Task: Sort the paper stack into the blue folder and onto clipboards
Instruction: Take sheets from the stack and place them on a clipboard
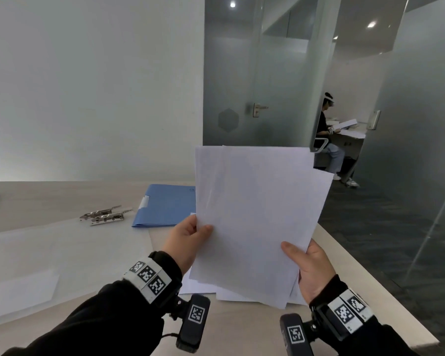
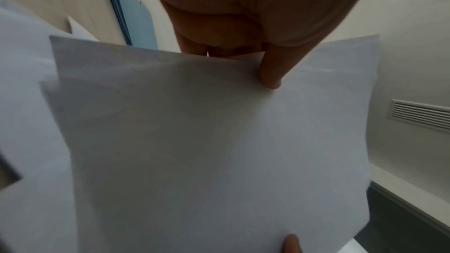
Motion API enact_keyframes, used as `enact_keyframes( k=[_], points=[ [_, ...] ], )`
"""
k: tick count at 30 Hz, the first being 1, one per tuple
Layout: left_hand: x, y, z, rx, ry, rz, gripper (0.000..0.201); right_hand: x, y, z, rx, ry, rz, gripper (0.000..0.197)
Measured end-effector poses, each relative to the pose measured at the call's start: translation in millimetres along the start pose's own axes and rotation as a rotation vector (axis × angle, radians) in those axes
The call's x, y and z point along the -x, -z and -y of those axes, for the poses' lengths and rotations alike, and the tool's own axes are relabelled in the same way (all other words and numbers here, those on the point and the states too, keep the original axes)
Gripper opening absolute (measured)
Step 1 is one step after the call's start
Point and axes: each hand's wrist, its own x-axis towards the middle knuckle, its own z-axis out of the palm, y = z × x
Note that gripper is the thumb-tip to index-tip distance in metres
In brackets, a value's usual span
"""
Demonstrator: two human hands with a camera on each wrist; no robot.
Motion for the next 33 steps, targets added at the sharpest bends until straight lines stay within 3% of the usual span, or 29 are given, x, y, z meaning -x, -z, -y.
enact_keyframes(
  k=[1, 5, 10, 14, 17, 25, 29, 33],
  points=[
    [4, 0, 4, 0.011, 0.009, 0.009, 0.017, 2, 0, -1, 0.008, 0.001, 0.022, 0.022],
    [17, -2, 20, 0.067, 0.048, 0.038, 0.027, 6, 3, -10, 0.02, -0.044, 0.107, 0.064],
    [25, -6, 26, 0.104, 0.076, 0.038, 0.026, 6, 4, -14, 0.043, -0.056, 0.127, 0.068],
    [27, -6, 32, 0.027, 0.103, 0.012, 0.016, 9, 1, -12, 0.066, -0.043, 0.111, 0.056],
    [28, -4, 31, 0.025, 0.113, -0.015, 0.017, 12, -4, -9, 0.076, -0.053, 0.071, 0.013],
    [32, 54, 16, 0.145, 0.197, -0.146, 0.018, 17, -43, -26, 0.406, -0.105, 0.254, 0.024],
    [46, 116, 12, -0.05, 0.31, -0.138, 0.03, 9, -75, -45, 0.449, -0.159, 0.257, 0.022],
    [59, 196, 9, -0.356, 0.335, -0.375, 0.02, -5, -111, -65, 0.421, -0.204, 0.202, 0.019]
  ],
)
